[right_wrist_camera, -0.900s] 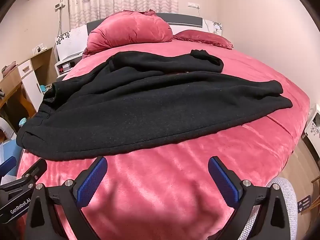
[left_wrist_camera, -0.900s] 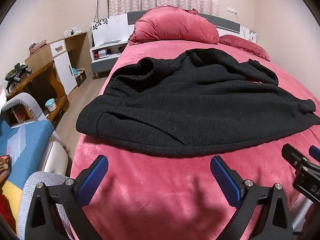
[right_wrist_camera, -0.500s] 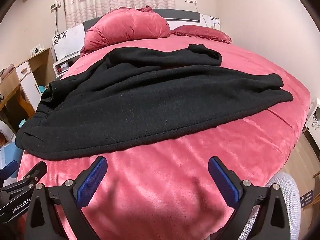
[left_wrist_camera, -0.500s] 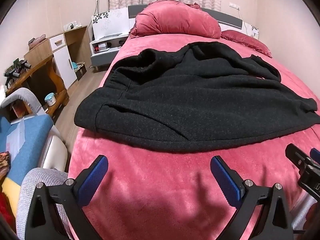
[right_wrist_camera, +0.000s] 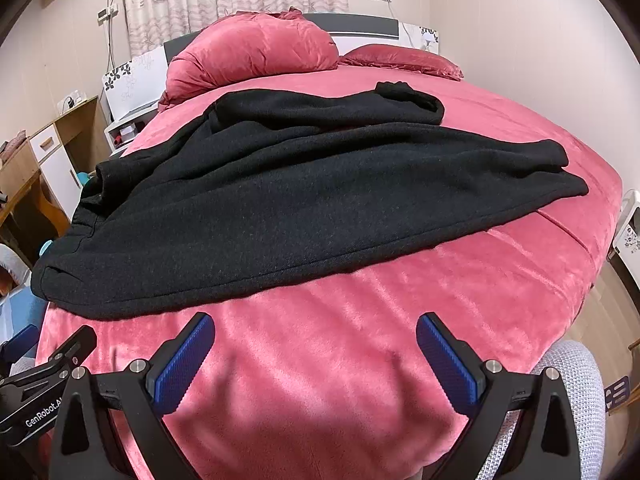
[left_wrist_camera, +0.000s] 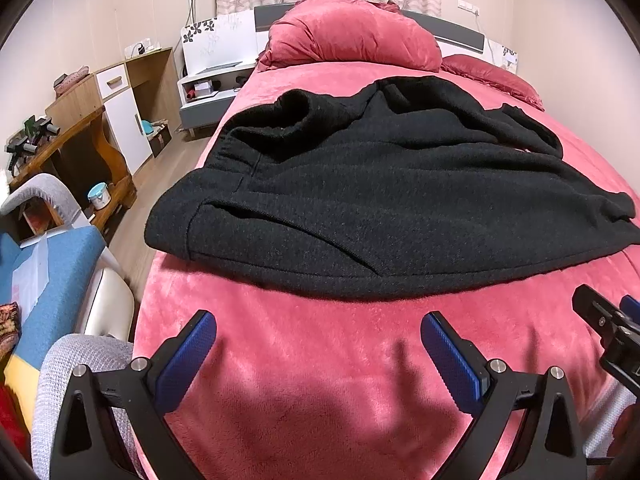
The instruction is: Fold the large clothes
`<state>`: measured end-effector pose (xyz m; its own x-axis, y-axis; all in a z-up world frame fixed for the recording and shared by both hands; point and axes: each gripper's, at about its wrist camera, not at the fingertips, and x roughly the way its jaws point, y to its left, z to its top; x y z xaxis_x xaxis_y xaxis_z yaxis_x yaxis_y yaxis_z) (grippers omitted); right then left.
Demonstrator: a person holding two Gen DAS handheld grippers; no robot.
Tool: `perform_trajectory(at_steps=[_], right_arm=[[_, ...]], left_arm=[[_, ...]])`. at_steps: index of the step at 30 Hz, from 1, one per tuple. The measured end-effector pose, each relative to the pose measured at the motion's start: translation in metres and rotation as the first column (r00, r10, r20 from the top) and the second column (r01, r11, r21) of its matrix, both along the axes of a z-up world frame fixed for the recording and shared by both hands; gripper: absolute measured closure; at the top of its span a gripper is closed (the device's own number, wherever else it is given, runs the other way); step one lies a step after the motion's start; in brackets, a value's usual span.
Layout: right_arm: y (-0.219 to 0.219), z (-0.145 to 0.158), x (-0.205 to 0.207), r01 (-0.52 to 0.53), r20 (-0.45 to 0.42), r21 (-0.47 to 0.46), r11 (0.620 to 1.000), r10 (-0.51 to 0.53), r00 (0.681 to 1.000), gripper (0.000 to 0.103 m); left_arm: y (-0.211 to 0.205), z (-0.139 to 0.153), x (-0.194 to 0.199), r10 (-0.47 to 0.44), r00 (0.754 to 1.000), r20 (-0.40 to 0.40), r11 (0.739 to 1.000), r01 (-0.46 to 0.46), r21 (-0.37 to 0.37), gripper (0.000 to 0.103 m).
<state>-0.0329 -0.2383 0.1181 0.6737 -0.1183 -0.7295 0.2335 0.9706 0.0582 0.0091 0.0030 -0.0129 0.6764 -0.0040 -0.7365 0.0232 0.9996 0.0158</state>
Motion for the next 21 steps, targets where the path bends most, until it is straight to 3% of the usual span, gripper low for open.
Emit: perform_trajectory(at_steps=[21], right_arm=[[-0.0015, -0.0018, -0.0001, 0.004, -0.008, 0.011, 1.000, -0.004, 1.000, 0.000]], left_arm=[[0.0032, -0.0027, 0.0032, 0.006, 1.000, -0.024, 1.000, -0.006, -0.009, 0.000]])
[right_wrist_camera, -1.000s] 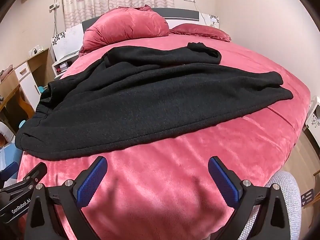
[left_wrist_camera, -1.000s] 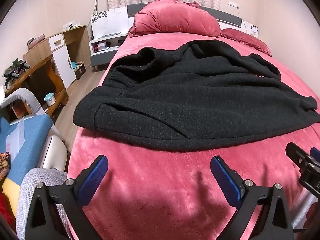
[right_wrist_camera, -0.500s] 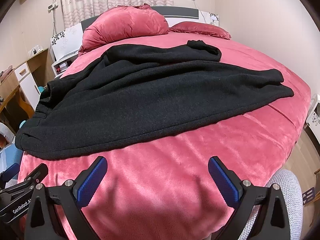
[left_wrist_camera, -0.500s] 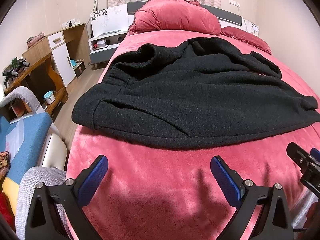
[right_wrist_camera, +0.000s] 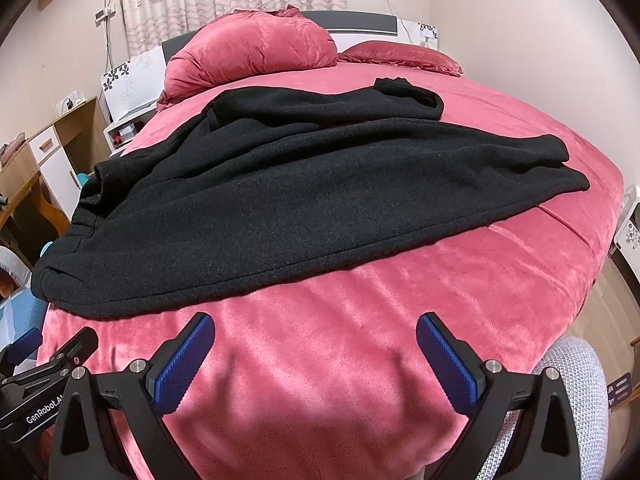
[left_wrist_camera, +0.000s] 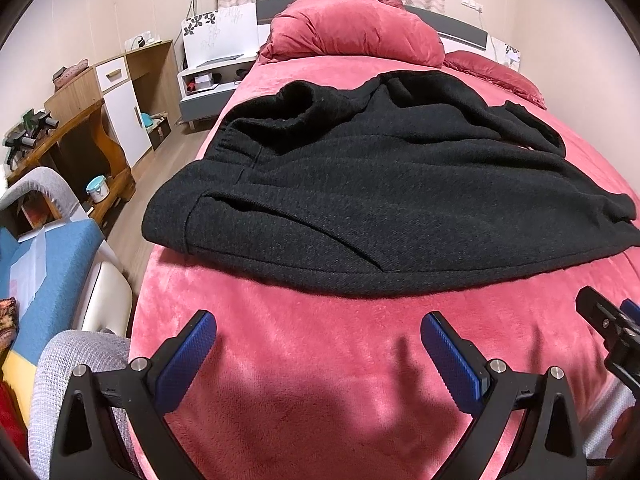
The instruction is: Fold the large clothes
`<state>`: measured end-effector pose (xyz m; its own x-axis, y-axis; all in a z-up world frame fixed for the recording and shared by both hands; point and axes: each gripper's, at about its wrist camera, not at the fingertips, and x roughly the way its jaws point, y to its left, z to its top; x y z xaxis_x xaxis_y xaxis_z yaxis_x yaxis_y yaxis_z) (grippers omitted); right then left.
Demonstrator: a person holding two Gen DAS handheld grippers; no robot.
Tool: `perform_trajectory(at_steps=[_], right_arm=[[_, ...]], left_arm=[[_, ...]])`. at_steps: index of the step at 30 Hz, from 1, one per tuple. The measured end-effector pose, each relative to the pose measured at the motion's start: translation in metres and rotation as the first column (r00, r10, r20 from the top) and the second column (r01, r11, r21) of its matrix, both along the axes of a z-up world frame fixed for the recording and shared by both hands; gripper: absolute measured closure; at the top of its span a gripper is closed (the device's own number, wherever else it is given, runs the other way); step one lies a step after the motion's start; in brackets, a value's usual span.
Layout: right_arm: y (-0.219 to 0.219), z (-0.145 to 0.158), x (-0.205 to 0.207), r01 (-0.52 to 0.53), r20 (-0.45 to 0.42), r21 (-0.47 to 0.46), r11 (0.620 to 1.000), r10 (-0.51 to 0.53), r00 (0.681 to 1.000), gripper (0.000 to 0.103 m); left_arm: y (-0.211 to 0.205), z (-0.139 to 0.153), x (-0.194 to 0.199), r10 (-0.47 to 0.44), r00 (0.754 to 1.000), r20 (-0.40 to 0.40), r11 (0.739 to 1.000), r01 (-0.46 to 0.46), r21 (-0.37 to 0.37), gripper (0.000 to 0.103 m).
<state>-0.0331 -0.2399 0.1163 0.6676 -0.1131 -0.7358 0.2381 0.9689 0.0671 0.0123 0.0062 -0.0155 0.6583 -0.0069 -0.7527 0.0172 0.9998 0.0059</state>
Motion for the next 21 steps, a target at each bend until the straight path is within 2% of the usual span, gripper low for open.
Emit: perform_trajectory(at_steps=[7, 9, 11, 14, 18, 20, 21], right_arm=[[-0.002, 0.000, 0.000, 0.004, 0.005, 0.007, 1.000, -0.004, 1.000, 0.000], [-0.003, 0.000, 0.000, 0.004, 0.012, 0.014, 1.000, -0.004, 1.000, 0.000], [-0.004, 0.001, 0.001, -0.002, 0.027, 0.030, 1.000, 0.001, 1.000, 0.000], [-0.007, 0.001, 0.001, -0.019, 0.070, 0.057, 0.998, 0.015, 0.997, 0.000], [-0.019, -0.007, 0.007, 0.010, 0.012, 0.108, 0.994, -0.012, 1.000, 0.000], [-0.028, -0.010, 0.010, 0.037, -0.012, 0.132, 0.990, -0.036, 0.999, 0.000], [-0.041, -0.012, 0.012, 0.082, -0.028, 0.151, 0.985, -0.079, 0.996, 0.000]], left_arm=[[0.004, -0.001, 0.003, -0.004, 1.000, -0.018, 1.000, 0.003, -0.021, 0.000], [0.007, -0.002, 0.004, -0.022, 0.999, -0.033, 0.998, 0.020, -0.059, 0.000], [0.014, -0.003, 0.005, -0.058, 0.998, -0.039, 0.989, 0.052, -0.140, 0.000], [0.024, 0.001, 0.002, -0.051, 0.999, 0.003, 0.976, 0.051, -0.211, 0.000], [0.031, 0.011, -0.003, -0.013, 0.996, 0.092, 0.980, 0.031, -0.196, 0.000], [0.038, 0.014, 0.000, 0.001, 0.996, 0.090, 0.976, 0.019, -0.219, 0.000], [0.043, 0.014, 0.003, 0.017, 0.996, 0.083, 0.971, 0.003, -0.237, 0.000]])
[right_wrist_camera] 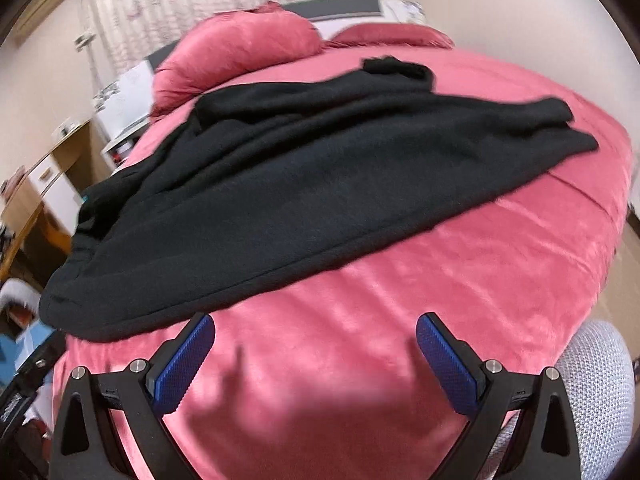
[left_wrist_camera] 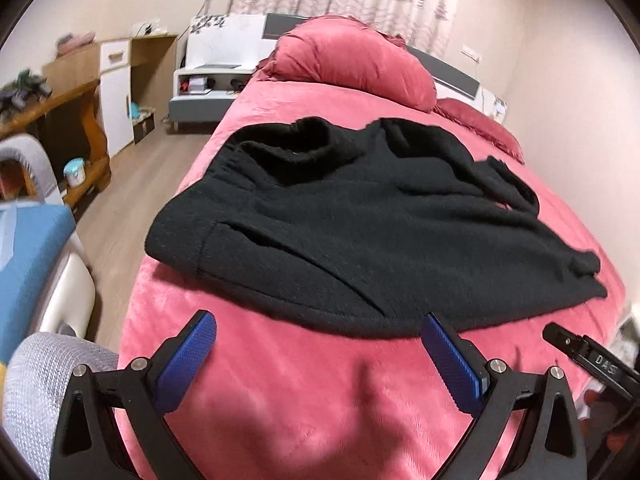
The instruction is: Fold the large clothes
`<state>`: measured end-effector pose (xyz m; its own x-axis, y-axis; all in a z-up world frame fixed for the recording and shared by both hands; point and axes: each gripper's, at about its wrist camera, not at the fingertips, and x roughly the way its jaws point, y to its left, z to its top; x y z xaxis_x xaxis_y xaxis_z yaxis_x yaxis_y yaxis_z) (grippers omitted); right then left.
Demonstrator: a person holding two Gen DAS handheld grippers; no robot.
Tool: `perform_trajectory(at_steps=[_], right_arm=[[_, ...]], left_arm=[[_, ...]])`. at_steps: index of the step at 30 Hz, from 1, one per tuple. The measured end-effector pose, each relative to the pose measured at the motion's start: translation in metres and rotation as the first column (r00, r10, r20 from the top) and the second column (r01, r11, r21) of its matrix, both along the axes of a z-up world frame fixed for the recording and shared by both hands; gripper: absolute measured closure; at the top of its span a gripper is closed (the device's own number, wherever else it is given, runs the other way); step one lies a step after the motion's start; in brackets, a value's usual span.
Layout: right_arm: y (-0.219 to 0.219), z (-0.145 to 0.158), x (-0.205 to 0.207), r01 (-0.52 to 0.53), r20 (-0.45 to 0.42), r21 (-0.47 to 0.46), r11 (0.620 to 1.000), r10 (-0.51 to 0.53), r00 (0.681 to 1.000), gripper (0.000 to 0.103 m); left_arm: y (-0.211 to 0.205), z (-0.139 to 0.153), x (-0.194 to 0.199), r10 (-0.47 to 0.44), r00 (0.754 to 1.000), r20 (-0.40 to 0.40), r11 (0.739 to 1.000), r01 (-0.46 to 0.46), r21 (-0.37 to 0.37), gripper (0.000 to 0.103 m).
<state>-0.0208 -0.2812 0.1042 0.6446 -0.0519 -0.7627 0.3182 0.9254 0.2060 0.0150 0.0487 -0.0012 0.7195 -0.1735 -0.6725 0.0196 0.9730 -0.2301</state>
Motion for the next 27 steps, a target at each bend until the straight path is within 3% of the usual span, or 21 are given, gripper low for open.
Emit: perform_trajectory(at_steps=[6, 11, 13, 17, 20, 23, 25, 27], right_arm=[[-0.049, -0.001, 0.010, 0.101, -0.010, 0.036, 0.994, -0.100, 0.995, 0.001], [-0.120, 0.003, 0.013, 0.225, 0.007, 0.065, 0.972, -0.225, 0.974, 0.008], [-0.156, 0.001, 0.011, 0.281, 0.005, 0.112, 0.953, -0.284, 0.959, 0.018], [-0.231, -0.005, 0.000, 0.403, 0.009, 0.230, 0.886, -0.416, 0.909, 0.024], [-0.286, -0.010, -0.013, 0.481, 0.018, 0.329, 0.813, -0.515, 0.857, 0.028], [-0.334, -0.021, -0.027, 0.512, 0.029, 0.473, 0.717, -0.593, 0.805, 0.030], [-0.356, -0.028, -0.029, 0.510, 0.020, 0.541, 0.669, -0.616, 0.788, 0.035], [-0.372, -0.031, -0.027, 0.490, 0.032, 0.569, 0.660, -0.614, 0.789, 0.035]], left_arm=[[0.033, -0.006, 0.020, 0.131, 0.989, -0.070, 0.985, -0.138, -0.108, 0.000], [0.056, -0.016, 0.035, 0.220, 0.966, -0.135, 0.950, -0.244, -0.197, 0.000], [0.064, -0.024, 0.044, 0.224, 0.956, -0.187, 0.935, -0.266, -0.236, 0.002], [0.073, -0.030, 0.049, 0.298, 0.935, -0.190, 0.902, -0.341, -0.264, 0.003], [0.076, -0.034, 0.057, 0.311, 0.930, -0.199, 0.890, -0.358, -0.283, 0.006], [0.073, -0.032, 0.064, 0.304, 0.937, -0.174, 0.897, -0.343, -0.280, 0.012], [0.069, -0.032, 0.069, 0.294, 0.942, -0.163, 0.904, -0.329, -0.273, 0.017], [0.066, -0.034, 0.077, 0.295, 0.941, -0.168, 0.909, -0.331, -0.253, 0.018]])
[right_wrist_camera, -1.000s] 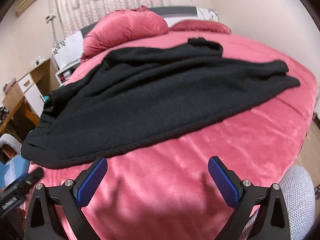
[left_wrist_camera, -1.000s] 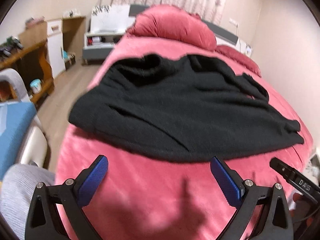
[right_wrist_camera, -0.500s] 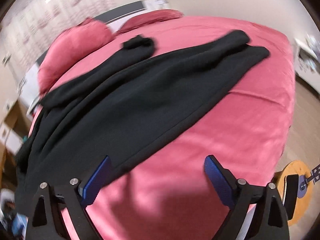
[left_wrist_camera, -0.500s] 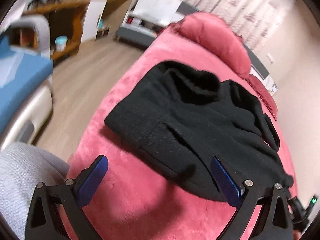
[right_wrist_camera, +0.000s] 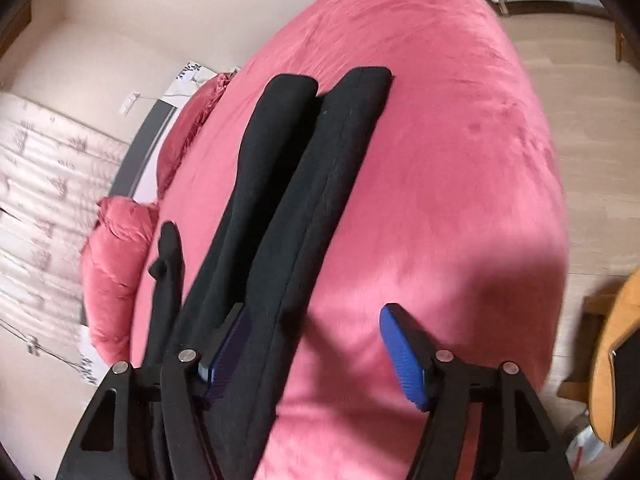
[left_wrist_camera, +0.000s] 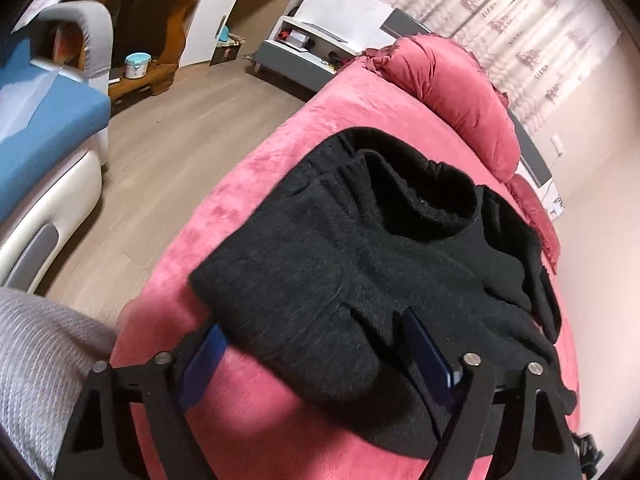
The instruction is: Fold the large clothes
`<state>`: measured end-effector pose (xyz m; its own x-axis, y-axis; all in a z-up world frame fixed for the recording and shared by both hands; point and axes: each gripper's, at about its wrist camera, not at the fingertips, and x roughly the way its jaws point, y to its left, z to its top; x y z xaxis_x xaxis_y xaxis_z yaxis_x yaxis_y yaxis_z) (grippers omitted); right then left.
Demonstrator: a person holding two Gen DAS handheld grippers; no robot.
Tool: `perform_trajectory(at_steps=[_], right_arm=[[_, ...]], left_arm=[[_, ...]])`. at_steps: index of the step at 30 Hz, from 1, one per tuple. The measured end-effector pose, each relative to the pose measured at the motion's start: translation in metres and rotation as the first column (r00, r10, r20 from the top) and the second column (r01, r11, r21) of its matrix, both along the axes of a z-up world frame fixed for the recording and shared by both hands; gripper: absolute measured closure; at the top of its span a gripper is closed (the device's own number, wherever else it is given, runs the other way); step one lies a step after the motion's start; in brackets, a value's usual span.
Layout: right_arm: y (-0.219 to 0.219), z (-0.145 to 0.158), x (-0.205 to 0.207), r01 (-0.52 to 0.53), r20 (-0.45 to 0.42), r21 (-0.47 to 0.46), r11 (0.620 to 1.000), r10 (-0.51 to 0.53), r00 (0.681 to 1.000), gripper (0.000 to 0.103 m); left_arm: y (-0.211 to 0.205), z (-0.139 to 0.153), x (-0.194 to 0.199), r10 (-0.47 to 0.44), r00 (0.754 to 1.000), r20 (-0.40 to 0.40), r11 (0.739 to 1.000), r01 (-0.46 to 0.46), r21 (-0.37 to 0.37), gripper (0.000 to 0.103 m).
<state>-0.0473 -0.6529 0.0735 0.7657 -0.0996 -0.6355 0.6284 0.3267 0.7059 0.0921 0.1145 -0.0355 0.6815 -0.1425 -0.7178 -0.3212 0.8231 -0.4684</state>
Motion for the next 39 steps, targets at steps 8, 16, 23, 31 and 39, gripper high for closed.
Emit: perform_trajectory(at_steps=[8, 16, 23, 31, 39], right_arm=[[-0.022, -0.005, 0.030, -0.070, -0.037, -0.058, 0.996, 0.068, 0.997, 0.075], [-0.035, 0.013, 0.011, -0.060, -0.031, -0.080, 0.995, 0.058, 0.998, 0.096], [-0.036, 0.047, -0.012, -0.044, 0.014, -0.103, 0.994, 0.046, 0.999, 0.097], [-0.028, 0.060, -0.032, -0.070, -0.008, -0.126, 0.990, 0.070, 0.998, 0.097], [-0.019, 0.029, -0.032, -0.160, -0.197, -0.133, 0.978, 0.133, 0.971, 0.091]], left_arm=[[-0.006, -0.006, 0.019, 0.074, 0.995, -0.065, 0.995, -0.069, 0.076, 0.037], [-0.007, 0.022, 0.020, -0.030, 0.997, -0.067, 0.995, 0.036, 0.096, 0.075], [0.006, 0.051, -0.012, -0.071, 0.997, 0.012, 0.997, 0.071, 0.008, 0.079], [0.021, 0.051, -0.049, -0.071, 0.997, 0.007, 0.996, 0.071, -0.054, 0.080], [0.023, 0.022, -0.058, -0.084, 0.993, -0.084, 0.996, 0.082, -0.035, 0.074]])
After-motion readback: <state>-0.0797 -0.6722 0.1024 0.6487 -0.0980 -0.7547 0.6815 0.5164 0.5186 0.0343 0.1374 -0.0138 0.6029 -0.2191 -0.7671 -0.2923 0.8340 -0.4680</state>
